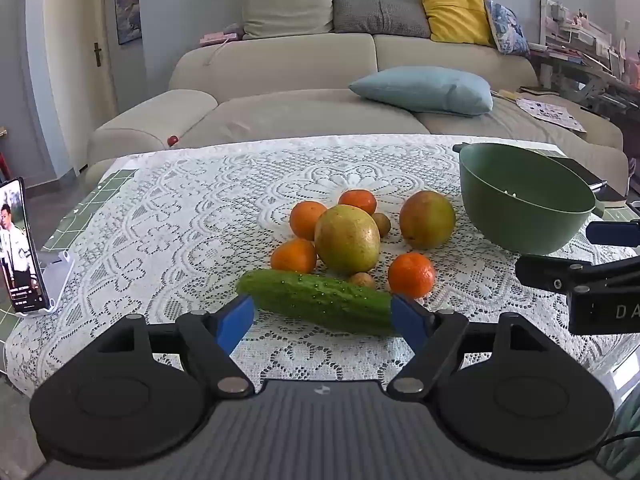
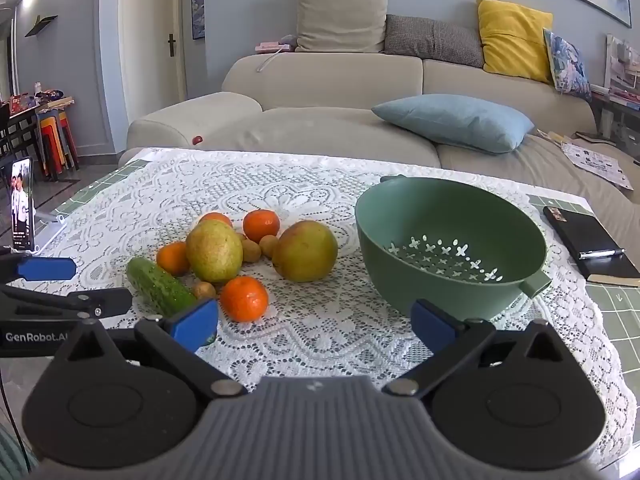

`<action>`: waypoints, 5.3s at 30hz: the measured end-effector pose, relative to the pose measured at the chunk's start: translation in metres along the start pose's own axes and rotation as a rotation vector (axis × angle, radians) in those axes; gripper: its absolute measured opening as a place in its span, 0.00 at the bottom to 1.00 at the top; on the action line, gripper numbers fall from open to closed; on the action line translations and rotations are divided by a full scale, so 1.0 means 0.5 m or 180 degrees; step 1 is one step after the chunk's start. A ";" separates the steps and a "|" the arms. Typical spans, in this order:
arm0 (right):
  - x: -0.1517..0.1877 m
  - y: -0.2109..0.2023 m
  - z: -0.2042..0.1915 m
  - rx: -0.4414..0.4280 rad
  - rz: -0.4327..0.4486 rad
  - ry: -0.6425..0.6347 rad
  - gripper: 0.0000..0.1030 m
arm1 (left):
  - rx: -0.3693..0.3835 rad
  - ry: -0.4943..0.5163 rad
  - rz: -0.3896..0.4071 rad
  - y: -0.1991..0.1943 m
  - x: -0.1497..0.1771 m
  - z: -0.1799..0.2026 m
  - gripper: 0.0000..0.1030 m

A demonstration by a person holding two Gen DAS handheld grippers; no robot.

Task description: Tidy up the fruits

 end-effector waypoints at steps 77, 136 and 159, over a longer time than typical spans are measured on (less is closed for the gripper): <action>0.006 -0.008 0.014 0.0027 -0.0066 0.0059 0.96 | 0.0031 -0.0066 -0.0011 0.003 -0.004 0.007 0.89; -0.091 0.180 -0.038 -0.0374 0.0035 -0.1697 0.62 | 0.0434 -0.0059 -0.0242 0.111 -0.089 0.010 0.56; -0.058 0.267 -0.075 -0.0378 0.0029 -0.2491 0.62 | 0.0632 -0.0085 -0.0471 0.214 -0.078 0.017 0.80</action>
Point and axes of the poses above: each gripper's, at about its wrist camera, not at the fingertips, and y roughly the way its jaws point, z to its right, x to its underside, the point moved 7 cm from there along y, roughly the way its jaws point, and after that the axes turned 9 degrees about -y, right-handed, at the moved point
